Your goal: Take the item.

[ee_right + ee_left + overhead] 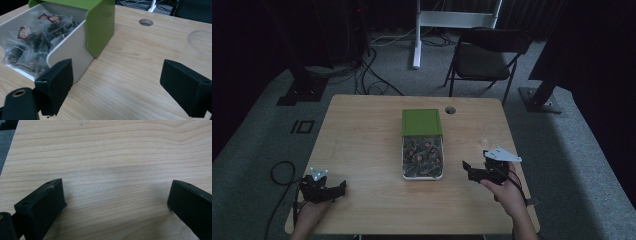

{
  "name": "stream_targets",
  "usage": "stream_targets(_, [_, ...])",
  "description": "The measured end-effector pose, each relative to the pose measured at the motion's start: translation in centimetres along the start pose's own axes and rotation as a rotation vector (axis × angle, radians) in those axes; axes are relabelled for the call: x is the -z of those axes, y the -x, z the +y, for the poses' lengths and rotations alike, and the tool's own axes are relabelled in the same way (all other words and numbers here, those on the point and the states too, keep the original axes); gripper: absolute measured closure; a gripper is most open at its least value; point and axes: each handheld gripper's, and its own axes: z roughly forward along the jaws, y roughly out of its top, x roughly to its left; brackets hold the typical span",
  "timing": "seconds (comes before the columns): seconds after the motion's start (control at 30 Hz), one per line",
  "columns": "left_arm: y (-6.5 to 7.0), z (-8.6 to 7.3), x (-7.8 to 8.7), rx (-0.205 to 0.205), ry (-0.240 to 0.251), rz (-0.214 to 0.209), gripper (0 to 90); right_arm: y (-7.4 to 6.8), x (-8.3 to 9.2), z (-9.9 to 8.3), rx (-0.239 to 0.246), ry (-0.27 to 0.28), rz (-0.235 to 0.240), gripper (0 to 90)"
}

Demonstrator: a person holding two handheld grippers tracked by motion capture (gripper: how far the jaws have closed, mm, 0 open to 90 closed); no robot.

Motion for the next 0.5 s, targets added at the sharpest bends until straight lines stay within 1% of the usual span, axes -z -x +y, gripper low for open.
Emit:
stream_targets(0.03, [0.0, 0.0, 0.0, 0.000, 0.000, 0.000, 1.7, -0.3, 0.0, 0.2, -0.005, 0.008, 0.014, 11.4])
stream_targets(0.2, [0.0, 0.0, 0.0, 0.000, 0.000, 0.000, 1.7, -0.8, -0.2, 0.7, 0.006, 0.016, 0.026, 11.4])
stream_targets(0.33, [0.0, 0.0, 0.0, 0.000, 0.000, 0.000, 1.7, -1.5, -0.4, 1.3, 0.023, 0.022, 0.044, 11.4])
stream_targets(0.47, [0.0, 0.0, 0.0, 0.000, 0.000, 0.000, 1.7, -1.9, -0.6, 1.6, 0.030, 0.021, 0.054, 12.3])
stream_targets(0.5, [0.0, 0.0, 0.0, 0.000, 0.000, 0.000, 1.6, -2.2, -0.8, 1.7, 0.045, 0.017, 0.059, 13.1])
